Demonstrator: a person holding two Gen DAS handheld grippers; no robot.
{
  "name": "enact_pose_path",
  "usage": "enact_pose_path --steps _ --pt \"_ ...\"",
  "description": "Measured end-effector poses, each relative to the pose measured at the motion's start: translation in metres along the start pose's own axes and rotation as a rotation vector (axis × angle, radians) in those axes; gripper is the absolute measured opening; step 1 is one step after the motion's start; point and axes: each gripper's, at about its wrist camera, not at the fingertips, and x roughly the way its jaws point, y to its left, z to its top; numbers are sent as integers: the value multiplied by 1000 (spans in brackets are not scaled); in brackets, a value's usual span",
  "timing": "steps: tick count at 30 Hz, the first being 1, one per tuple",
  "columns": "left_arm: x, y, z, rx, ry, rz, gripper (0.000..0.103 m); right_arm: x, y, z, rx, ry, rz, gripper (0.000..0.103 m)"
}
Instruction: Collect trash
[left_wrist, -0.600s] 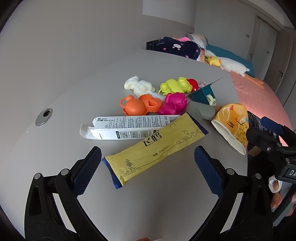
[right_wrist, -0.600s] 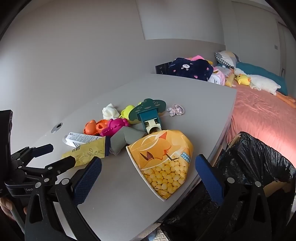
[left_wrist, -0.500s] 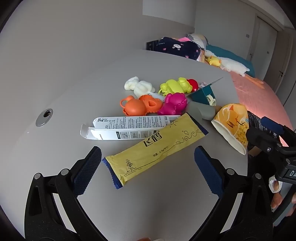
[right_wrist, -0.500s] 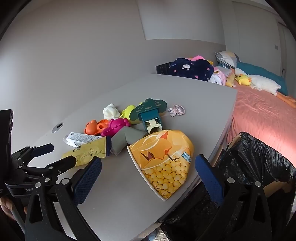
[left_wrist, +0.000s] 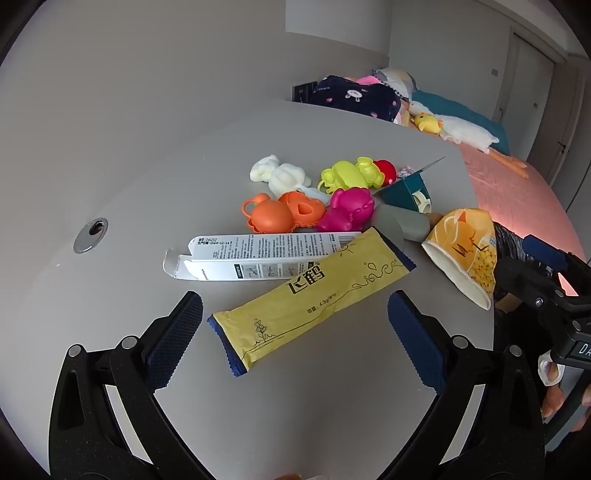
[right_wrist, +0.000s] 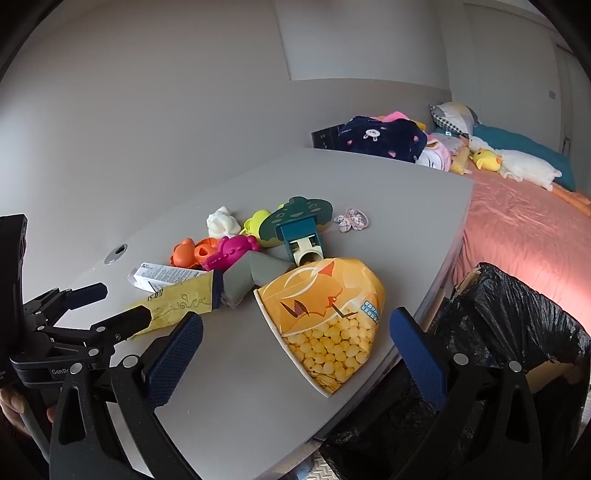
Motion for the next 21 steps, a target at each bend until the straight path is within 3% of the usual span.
enact_pose_path --steps 21 --pt "-1 -2 -4 16 6 2 97 0 -7 -3 6 8 2 100"
